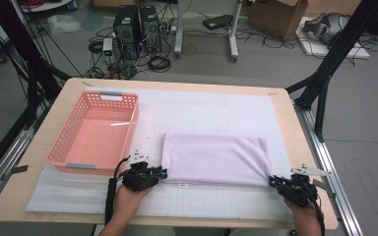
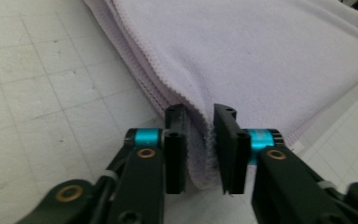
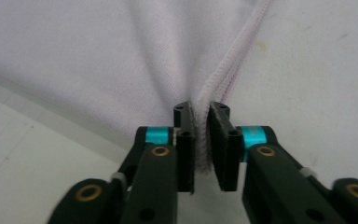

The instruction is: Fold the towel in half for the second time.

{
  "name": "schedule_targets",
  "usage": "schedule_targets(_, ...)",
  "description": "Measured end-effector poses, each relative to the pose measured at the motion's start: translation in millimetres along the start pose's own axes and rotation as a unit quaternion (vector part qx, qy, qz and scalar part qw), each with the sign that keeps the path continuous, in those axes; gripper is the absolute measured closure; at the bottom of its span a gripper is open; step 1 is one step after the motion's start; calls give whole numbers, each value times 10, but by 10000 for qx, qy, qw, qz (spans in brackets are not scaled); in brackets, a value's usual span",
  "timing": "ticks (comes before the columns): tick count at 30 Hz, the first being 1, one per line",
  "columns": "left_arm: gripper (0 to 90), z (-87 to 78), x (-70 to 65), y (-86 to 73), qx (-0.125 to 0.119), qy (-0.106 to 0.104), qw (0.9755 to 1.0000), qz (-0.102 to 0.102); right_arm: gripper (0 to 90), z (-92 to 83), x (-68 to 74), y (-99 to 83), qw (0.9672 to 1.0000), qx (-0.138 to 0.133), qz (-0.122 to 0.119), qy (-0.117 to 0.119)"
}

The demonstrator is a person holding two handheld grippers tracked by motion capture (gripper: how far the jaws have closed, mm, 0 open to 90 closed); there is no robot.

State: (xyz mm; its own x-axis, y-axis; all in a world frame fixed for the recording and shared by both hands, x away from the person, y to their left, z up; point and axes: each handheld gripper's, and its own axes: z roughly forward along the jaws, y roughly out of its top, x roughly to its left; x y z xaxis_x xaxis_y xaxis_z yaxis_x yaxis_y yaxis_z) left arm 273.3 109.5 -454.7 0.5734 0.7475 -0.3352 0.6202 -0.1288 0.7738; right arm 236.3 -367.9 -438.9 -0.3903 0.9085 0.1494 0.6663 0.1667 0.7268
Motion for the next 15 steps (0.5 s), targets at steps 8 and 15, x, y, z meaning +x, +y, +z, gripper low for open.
schedule_targets(8, 427, -87, -49, 43, -758, -217, 9956, 501, 442, -150, -11, 35, 9961, -824, -319, -62)
schedule_targets(15, 291, -192, -50, 103, -1266, -416, 9880, 781, 287, -202, 102, 81, 9891, -1376, -512, 112)
